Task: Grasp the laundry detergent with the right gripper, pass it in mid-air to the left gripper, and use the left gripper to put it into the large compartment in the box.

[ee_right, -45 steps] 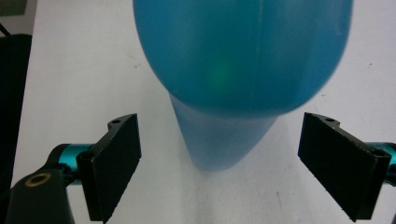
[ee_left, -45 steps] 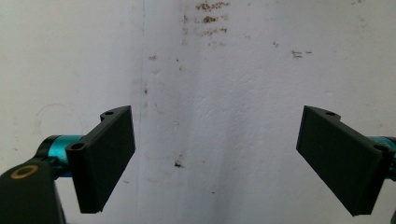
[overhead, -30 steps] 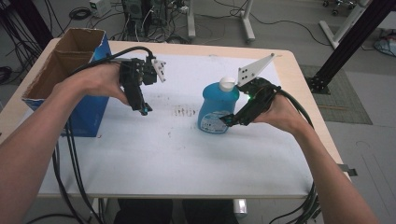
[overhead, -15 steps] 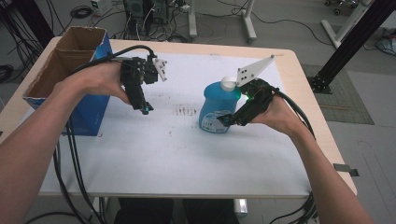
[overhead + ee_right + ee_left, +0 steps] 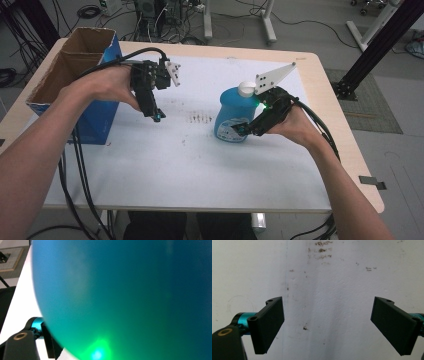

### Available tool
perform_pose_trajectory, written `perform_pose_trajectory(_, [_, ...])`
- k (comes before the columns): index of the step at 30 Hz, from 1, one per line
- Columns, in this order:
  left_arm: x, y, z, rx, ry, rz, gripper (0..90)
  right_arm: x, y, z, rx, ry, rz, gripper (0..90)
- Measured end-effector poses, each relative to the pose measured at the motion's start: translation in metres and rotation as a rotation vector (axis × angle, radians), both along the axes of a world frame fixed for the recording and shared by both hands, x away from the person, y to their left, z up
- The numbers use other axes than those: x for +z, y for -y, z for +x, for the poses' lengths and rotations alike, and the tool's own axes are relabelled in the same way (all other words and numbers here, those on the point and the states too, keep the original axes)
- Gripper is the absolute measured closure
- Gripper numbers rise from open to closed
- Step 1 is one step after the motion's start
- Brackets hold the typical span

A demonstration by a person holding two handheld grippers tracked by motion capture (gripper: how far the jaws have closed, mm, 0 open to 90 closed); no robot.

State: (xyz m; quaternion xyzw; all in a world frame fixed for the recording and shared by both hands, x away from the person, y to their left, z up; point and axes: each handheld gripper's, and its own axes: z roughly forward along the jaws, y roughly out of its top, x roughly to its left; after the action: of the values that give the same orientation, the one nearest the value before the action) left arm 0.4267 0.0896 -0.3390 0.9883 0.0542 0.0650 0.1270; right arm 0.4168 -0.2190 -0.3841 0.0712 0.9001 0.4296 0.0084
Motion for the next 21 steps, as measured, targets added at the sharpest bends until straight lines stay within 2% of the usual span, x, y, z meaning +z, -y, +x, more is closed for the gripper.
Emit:
perform_pose_trajectory(3, [0.0003,-0.0002,-0.0004,0.003,0.000,-0.004,11.6,-0.0012,0.0008,-0.0009,0.010,0.003,0.018,16.7])
perform_pose_trajectory(21, [0.0002,-0.0005,-0.0007,-0.001,0.002,-0.001,11.6,-0.0052,0.0020,-0.0010,-0.008,0.003,0.026,17.4])
